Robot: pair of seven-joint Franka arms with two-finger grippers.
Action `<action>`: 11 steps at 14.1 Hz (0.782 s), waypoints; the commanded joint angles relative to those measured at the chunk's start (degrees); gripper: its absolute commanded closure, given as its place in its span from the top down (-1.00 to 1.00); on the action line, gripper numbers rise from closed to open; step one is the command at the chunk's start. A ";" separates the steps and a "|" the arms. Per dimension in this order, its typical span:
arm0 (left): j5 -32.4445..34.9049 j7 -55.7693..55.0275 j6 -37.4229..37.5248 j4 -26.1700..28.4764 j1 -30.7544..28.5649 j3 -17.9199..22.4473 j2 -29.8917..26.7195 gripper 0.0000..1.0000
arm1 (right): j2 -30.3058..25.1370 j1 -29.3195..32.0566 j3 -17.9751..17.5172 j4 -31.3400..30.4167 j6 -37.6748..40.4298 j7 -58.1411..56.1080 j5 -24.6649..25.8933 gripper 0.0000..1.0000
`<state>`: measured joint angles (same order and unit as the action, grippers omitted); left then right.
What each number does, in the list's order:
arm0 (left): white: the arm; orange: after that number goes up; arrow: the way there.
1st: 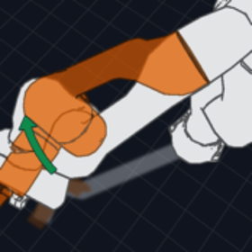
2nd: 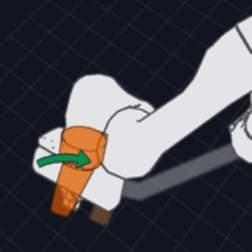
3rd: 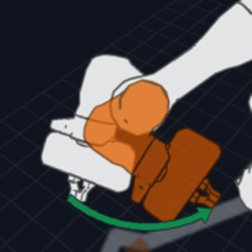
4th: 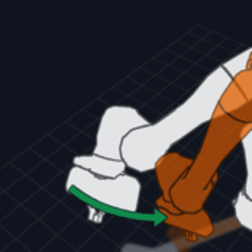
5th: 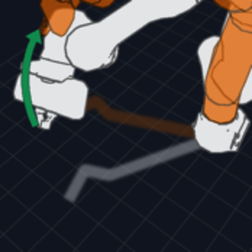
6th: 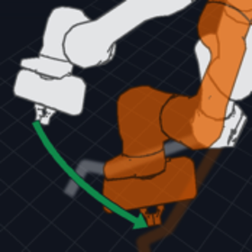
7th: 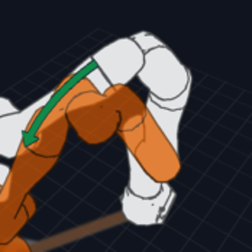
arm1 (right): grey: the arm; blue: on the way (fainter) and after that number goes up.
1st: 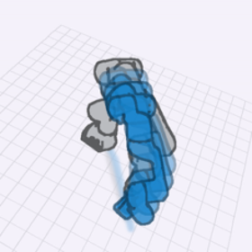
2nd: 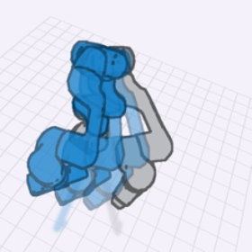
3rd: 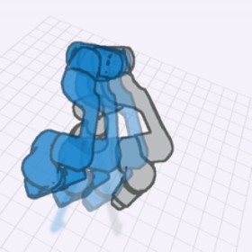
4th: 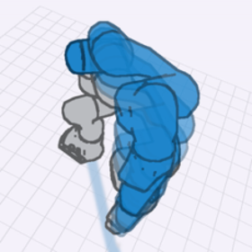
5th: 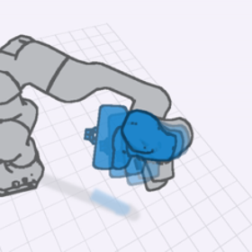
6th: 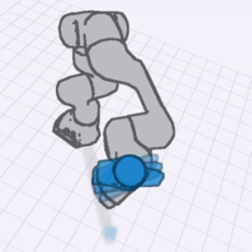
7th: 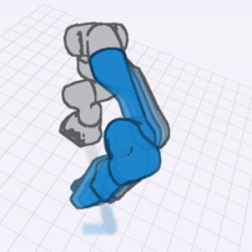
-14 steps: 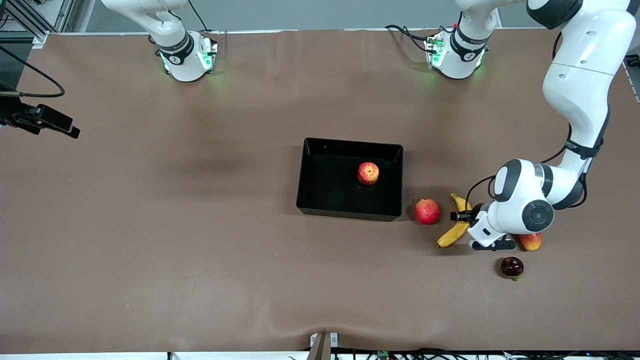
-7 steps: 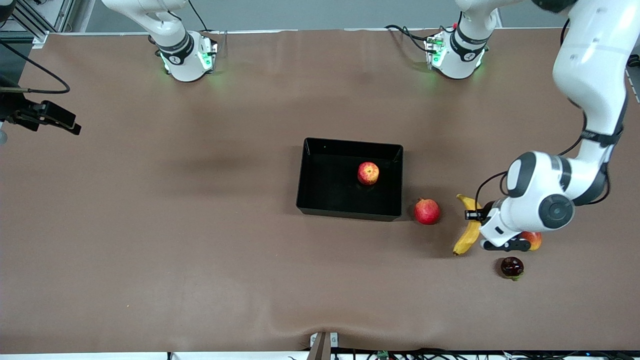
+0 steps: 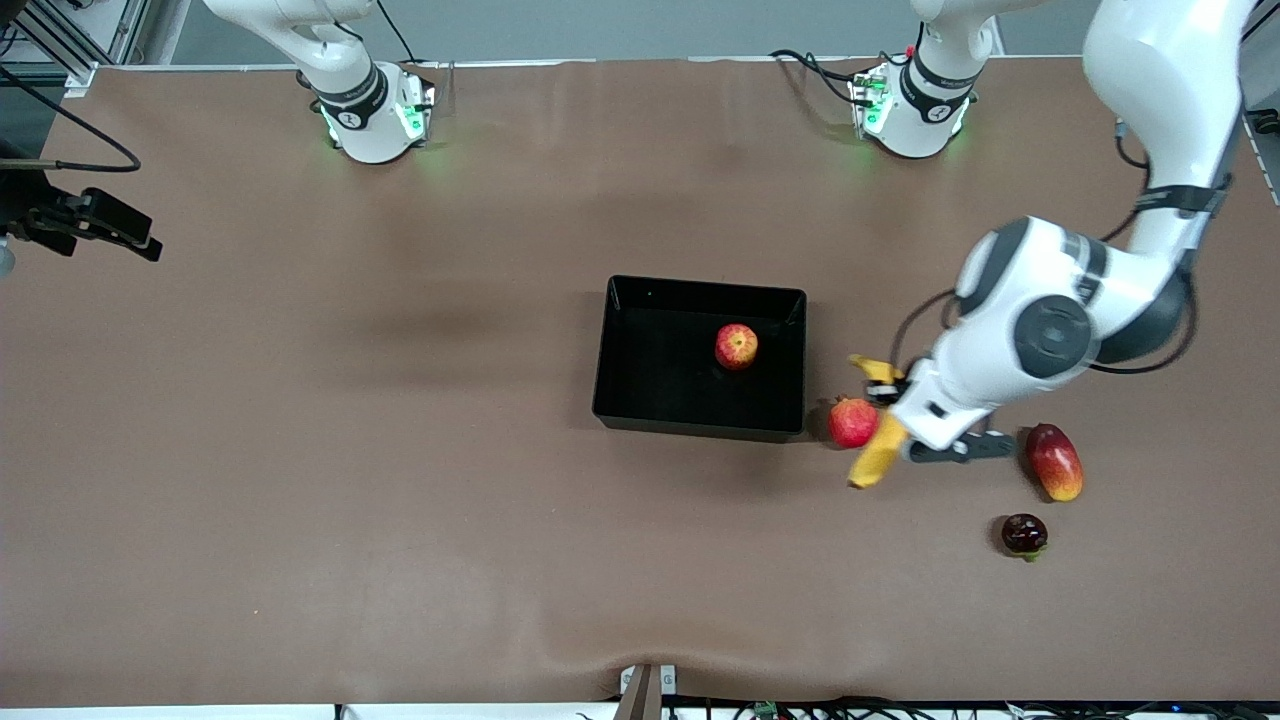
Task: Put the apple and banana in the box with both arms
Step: 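Carry the banana over the black tray with the left gripper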
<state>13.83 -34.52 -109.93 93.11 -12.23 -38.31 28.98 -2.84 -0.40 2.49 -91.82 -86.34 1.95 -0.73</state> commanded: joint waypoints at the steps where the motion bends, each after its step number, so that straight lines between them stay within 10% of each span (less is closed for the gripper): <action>1: 0.67 -8.43 0.15 -3.36 5.34 -1.24 3.53 -1.00 | -0.50 1.54 -1.00 0.15 0.64 -1.33 0.21 1.00; 11: 6.13 -20.76 -6.79 -6.01 21.80 4.03 12.06 -1.00 | 0.29 1.46 -0.91 2.17 2.75 -0.72 0.11 1.00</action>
<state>18.65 -53.97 -116.13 88.77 7.62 -35.72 39.86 -2.83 -0.12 2.55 -90.62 -84.52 1.64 -0.74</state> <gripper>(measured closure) 0.590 0.000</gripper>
